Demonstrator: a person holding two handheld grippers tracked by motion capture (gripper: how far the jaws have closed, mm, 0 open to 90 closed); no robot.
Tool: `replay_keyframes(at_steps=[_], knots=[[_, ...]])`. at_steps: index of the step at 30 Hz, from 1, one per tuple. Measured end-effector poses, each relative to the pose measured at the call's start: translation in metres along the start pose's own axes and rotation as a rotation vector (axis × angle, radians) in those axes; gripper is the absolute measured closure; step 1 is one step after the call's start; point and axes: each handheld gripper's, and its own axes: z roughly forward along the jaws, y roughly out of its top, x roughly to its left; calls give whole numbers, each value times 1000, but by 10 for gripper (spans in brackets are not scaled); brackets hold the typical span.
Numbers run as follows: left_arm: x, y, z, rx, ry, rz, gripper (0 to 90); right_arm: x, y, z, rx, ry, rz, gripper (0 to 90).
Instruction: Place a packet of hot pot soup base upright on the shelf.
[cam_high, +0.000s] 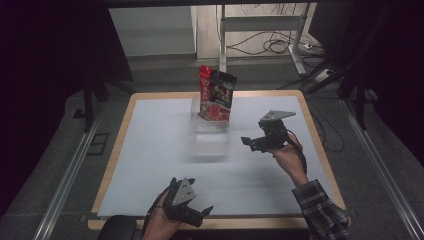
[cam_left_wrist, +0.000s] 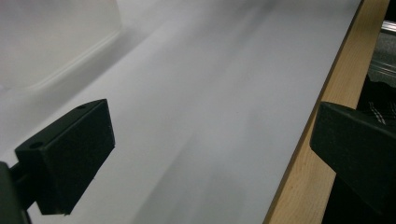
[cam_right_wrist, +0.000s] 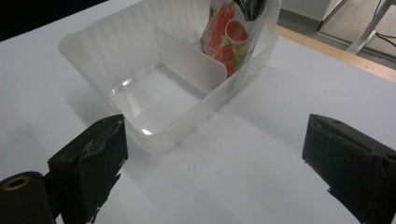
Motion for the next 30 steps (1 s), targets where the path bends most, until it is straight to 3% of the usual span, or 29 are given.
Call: replay_keyframes(at_steps=[20, 30], knots=[[-1, 0, 1, -2, 6, -5, 0, 7, -33, -47, 14, -43, 28, 61], [0, 0, 1, 0, 11, -6, 0, 16, -53, -69, 20, -83, 17, 56]])
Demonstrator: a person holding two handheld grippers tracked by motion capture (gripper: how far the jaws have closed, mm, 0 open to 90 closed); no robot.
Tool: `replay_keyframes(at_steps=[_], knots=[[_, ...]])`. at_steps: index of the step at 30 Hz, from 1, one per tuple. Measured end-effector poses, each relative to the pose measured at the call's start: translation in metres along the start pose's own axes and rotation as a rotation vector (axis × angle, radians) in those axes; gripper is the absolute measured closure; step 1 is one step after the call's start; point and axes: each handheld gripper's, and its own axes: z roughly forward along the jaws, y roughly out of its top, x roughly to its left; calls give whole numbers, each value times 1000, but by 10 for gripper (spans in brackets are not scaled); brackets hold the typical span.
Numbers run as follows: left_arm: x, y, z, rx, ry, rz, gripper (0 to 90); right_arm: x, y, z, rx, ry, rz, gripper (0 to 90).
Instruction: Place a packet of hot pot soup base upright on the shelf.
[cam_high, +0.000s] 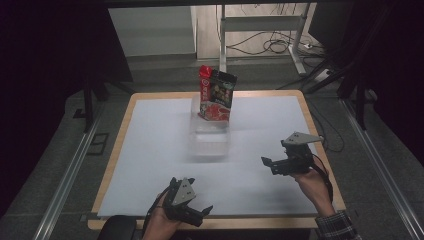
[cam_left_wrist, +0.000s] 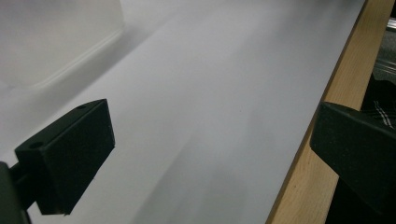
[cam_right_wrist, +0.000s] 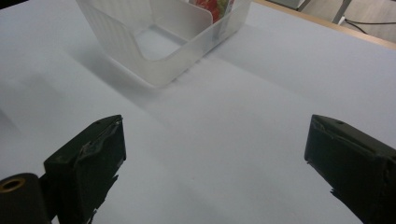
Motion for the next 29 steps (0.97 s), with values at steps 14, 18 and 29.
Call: replay_keyframes(at_steps=[14, 18, 29], knots=[[0, 0, 1, 5, 2, 2, 0, 6, -30, -24, -24, -66, -6, 46], [1, 0, 1, 6, 3, 1, 0, 6, -43, -28, -26, -72, 6, 44], [1, 0, 1, 10, 10, -1, 0, -1, -73, -31, 30, -91, 39, 39]])
